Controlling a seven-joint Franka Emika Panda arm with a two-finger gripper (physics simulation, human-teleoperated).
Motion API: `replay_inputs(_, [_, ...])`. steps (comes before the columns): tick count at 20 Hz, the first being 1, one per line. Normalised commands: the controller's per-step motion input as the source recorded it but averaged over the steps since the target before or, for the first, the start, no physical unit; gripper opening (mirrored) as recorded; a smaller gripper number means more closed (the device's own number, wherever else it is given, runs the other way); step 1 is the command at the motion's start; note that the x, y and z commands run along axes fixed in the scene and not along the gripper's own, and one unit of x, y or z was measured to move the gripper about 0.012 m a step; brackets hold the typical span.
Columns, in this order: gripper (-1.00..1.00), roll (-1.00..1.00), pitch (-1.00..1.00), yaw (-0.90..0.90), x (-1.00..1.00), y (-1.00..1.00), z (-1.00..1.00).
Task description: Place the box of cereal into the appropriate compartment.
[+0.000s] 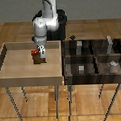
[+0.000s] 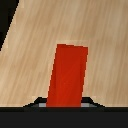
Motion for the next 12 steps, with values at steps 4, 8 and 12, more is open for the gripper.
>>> replay_inputs(4, [-1.00, 0.00, 0.00, 0.00, 0.00, 0.00, 0.25])
replay_inputs(8, [-1.00, 0.00, 0.00, 0.00, 0.00, 0.00, 0.00])
replay_inputs(12, [-1.00, 0.00, 0.00, 0.00, 0.00, 0.00, 0.25])
